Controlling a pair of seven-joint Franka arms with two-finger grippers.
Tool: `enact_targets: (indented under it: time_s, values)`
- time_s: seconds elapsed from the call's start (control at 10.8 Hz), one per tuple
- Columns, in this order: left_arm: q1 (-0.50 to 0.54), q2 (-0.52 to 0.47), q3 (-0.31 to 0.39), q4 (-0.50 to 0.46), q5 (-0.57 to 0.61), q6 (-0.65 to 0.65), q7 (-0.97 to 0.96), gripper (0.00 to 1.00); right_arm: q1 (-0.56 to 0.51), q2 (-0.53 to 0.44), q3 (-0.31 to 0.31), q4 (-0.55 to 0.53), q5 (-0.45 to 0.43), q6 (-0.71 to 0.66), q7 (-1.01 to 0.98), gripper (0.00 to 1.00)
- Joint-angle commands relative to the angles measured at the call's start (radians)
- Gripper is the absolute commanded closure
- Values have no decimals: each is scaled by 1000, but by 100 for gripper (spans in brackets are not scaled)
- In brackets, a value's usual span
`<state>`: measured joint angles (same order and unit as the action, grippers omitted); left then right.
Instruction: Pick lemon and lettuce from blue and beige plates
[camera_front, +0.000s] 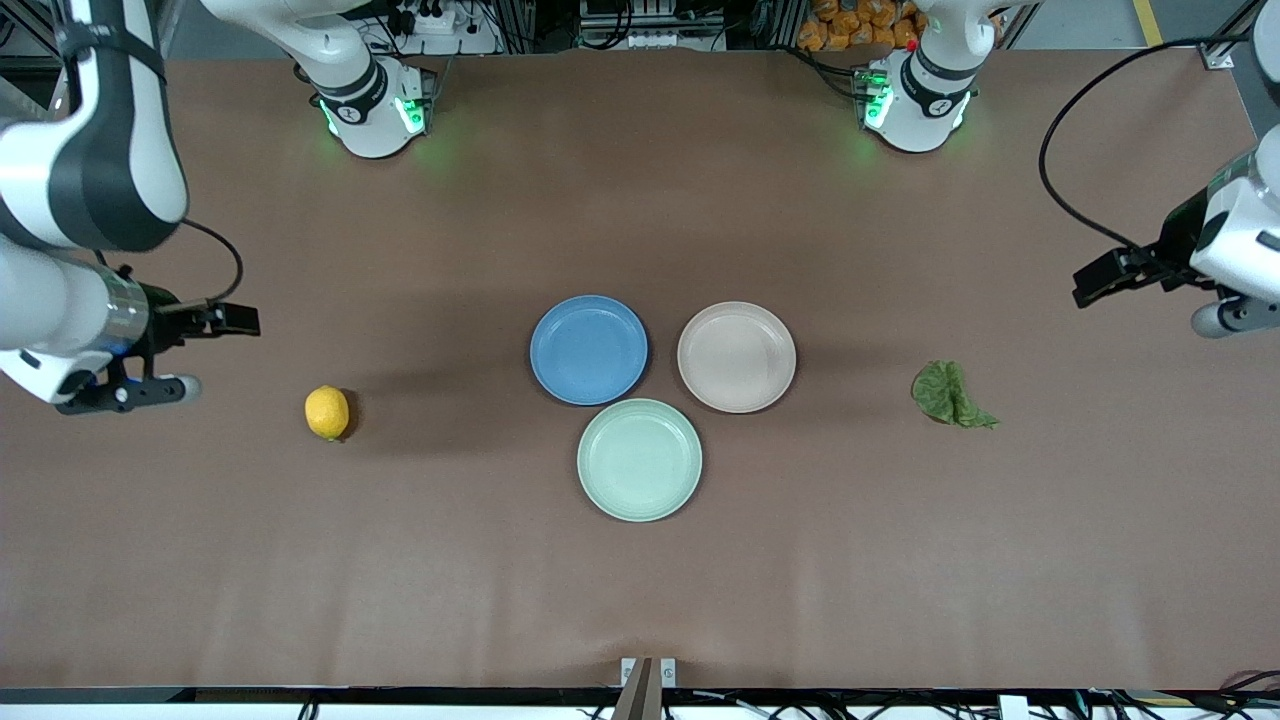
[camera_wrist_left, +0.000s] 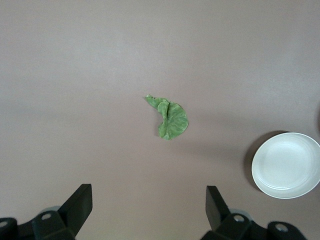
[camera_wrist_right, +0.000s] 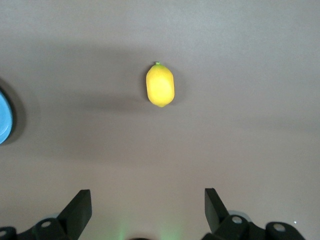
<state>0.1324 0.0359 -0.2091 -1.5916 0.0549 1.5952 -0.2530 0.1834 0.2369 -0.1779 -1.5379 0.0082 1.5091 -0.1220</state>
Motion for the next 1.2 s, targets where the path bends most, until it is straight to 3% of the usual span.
enact_targets:
  time_s: [0.0,0.18,0.37,0.55,1.11]
  values:
    - [4,-48,-1,-8,-39,-35,34,0,-16,-99,18,-48,-22,-12,2,0]
    - [7,-57,-1,-8,-64,-44,49,0,-50,-158,49,-73,-19,-4,2,0]
    - [4,-71,-3,-8,-66,-46,55,0,-152,-226,154,-132,-13,28,2,0]
    - [0,-86,-4,-8,-67,-66,55,0,-150,-234,160,-130,-11,55,7,0]
    - [-3,-142,-18,-16,-70,-115,67,0,-144,-194,141,24,-26,-36,7,0]
